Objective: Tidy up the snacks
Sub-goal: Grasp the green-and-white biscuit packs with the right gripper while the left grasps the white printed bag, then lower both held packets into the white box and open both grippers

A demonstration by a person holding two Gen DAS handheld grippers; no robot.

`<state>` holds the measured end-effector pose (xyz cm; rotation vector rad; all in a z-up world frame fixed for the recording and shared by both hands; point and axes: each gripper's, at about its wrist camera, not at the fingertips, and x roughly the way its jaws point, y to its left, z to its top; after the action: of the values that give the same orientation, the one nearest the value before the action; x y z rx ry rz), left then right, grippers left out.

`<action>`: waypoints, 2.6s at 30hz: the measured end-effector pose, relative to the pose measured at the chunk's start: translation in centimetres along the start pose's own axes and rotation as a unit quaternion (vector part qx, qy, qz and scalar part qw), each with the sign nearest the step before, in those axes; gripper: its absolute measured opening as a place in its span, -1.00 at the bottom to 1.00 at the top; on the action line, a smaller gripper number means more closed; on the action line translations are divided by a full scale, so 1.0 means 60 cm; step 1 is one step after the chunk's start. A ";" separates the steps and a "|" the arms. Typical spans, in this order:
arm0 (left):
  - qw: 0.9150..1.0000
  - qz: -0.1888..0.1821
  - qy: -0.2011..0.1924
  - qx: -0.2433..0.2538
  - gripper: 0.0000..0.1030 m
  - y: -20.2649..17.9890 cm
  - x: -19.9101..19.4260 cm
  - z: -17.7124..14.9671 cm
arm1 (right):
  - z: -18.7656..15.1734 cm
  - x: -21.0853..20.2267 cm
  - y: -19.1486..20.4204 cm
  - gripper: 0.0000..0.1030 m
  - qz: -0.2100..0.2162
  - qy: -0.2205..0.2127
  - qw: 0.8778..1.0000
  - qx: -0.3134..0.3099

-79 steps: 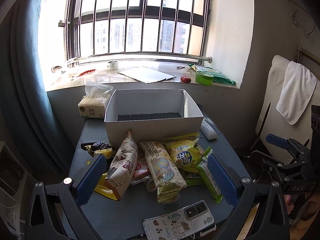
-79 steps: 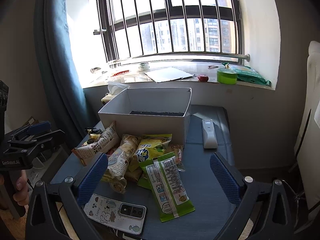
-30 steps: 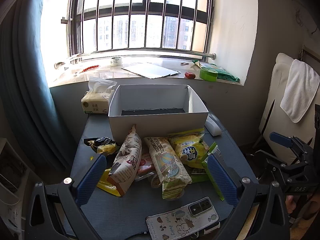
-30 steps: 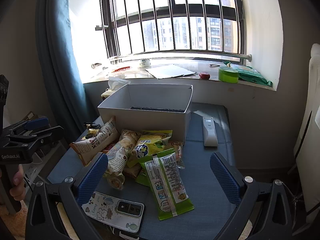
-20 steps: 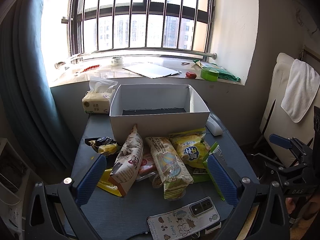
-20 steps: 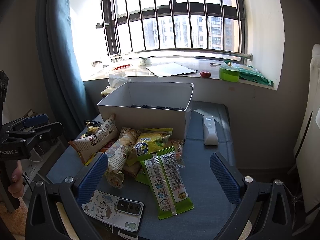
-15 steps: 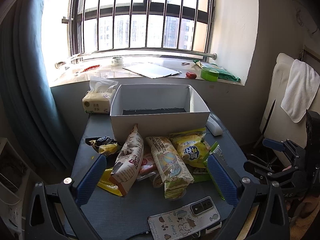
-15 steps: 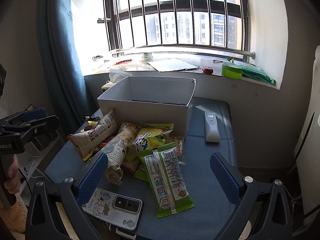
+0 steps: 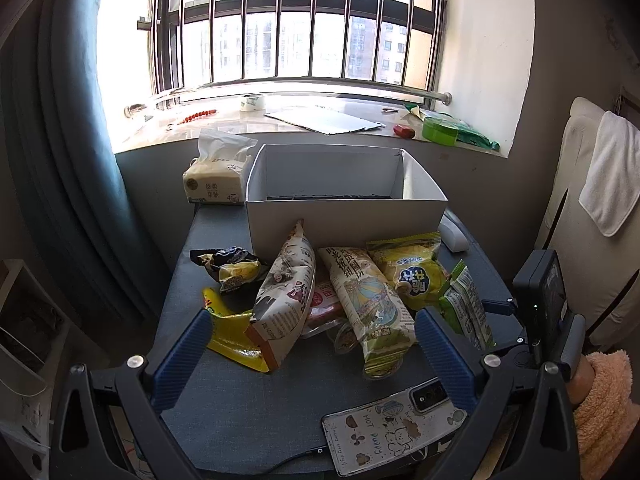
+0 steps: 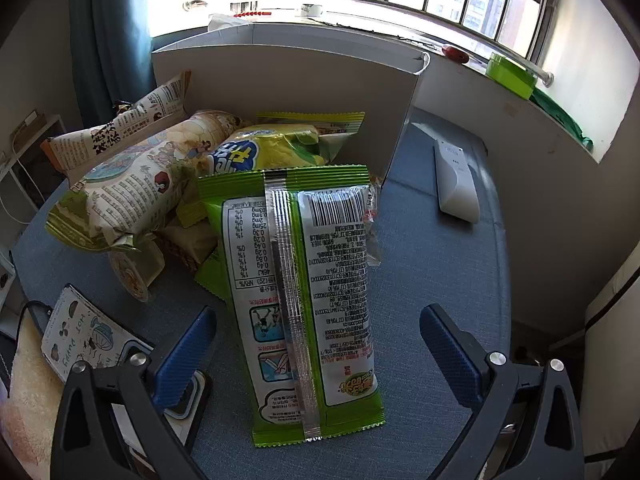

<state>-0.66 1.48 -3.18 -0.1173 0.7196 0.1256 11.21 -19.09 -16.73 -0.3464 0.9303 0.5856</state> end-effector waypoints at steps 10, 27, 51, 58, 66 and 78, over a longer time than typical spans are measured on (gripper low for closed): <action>0.999 0.013 0.037 0.022 1.00 0.018 0.062 -0.004 | -0.026 -0.075 -0.042 0.23 0.060 -0.053 0.994 0.072; 0.980 -0.044 0.186 0.048 0.91 0.063 0.305 0.036 | -0.058 -0.187 -0.070 0.28 0.131 -0.117 0.971 0.164; 0.989 -0.102 -0.021 -0.101 -0.17 0.106 0.193 0.167 | 0.153 -0.155 -0.077 0.30 0.176 -0.165 0.957 0.158; 0.986 -0.113 -0.011 -0.120 -0.17 0.097 0.262 0.229 | 0.279 -0.098 -0.073 0.30 0.180 -0.142 0.959 0.165; 0.992 -0.092 0.024 -0.084 -0.17 0.087 0.337 0.299 | 0.379 -0.009 -0.093 0.30 0.148 -0.101 0.966 0.185; 0.993 -0.043 0.048 -0.094 1.00 0.109 0.349 0.300 | 0.408 0.036 -0.118 1.00 0.112 -0.087 0.971 0.193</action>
<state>25.59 12.20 -4.02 -0.3352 0.7978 0.1052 32.38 -11.32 -4.60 0.1610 0.8962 0.6149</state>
